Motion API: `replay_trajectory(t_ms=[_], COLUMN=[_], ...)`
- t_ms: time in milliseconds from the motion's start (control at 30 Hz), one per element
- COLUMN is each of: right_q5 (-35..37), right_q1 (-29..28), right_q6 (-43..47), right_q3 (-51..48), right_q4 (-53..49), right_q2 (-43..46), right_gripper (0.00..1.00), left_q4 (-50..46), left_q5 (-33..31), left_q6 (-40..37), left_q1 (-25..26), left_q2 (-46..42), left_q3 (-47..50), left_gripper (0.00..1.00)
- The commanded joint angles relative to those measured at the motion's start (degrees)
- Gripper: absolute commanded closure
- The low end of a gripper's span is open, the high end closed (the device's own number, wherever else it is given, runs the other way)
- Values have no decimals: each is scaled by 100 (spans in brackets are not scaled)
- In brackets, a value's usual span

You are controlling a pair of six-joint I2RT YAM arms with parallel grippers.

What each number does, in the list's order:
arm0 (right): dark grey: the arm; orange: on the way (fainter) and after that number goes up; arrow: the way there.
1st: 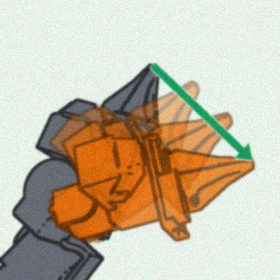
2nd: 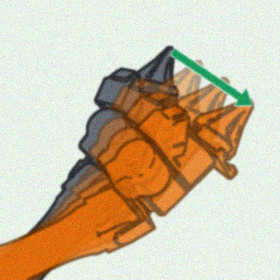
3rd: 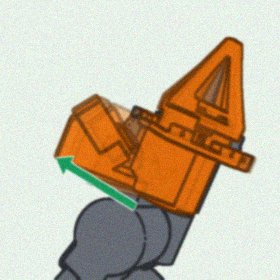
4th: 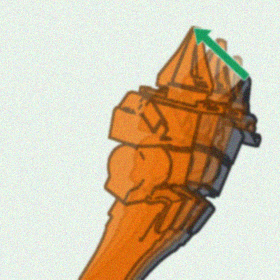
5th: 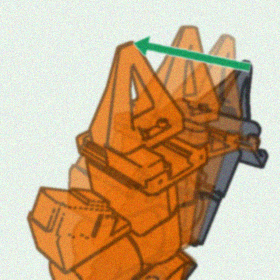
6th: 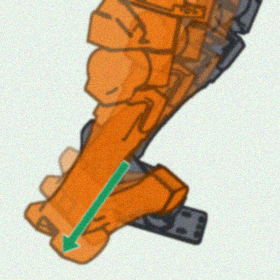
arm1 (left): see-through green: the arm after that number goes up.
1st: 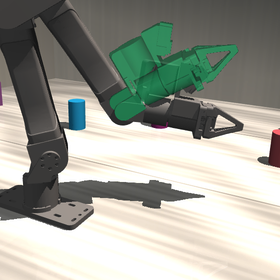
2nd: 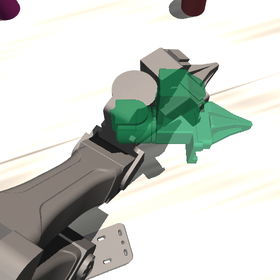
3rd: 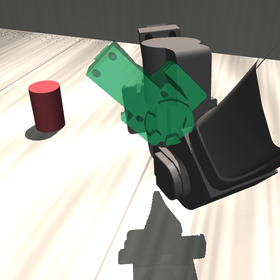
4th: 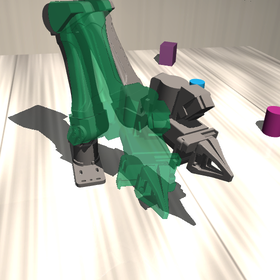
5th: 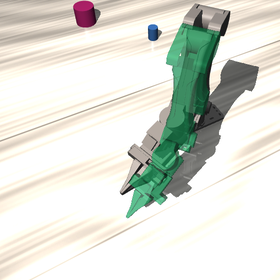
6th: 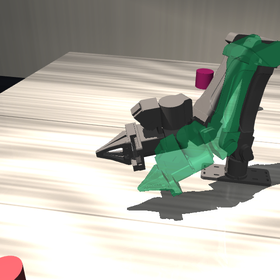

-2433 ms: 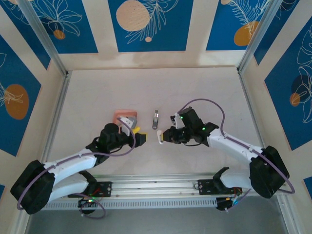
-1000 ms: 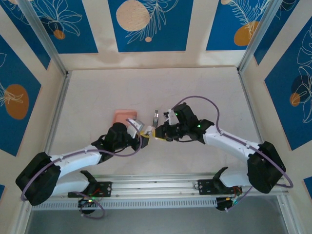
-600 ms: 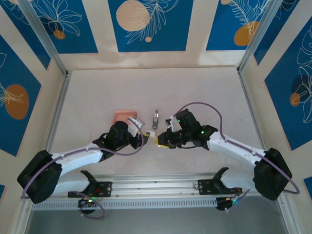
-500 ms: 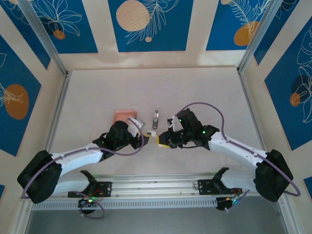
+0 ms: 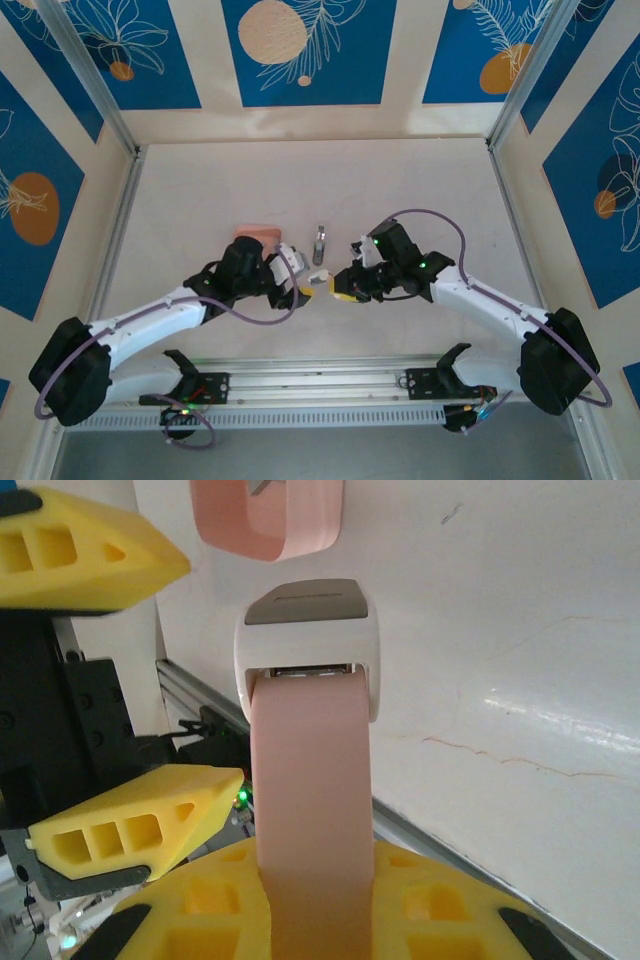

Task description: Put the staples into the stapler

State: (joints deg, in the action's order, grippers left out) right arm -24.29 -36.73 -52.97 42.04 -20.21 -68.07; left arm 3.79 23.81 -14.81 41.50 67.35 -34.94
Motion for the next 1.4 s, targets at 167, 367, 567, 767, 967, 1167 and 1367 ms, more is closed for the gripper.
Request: replay_trajectory(t_ms=[167,367,567,767,967,1167,1367], right_q5=[-594,-705,-720,-561,-377,193,1410], right_q1=[-44,-89,-140,-139,-89,-54,-117], right_q6=[385,437,493,524,698,861,700], right_q3=[251,305,348,408,597,856,759], right_q4=[-44,-7,4,9,-131,-370,-190], right_q2=[-92,-141,-224,-173,-167,-48,481], right_gripper=[100,100,100,100,94,62,39], left_q4=[-322,-282,-114,484,1097,1437,1991], left_q5=[730,962,997,776,533,-38,-508], left_q6=[-628,-626,-349,270,1102,2014,3606], left_q1=[-20,-11,-5,0,5,3,24], left_q2=[600,811,865,743,664,559,476], left_q3=[-507,-619,-596,-305,-38,95,342], left_gripper=[37,47,67,75,83,87,87])
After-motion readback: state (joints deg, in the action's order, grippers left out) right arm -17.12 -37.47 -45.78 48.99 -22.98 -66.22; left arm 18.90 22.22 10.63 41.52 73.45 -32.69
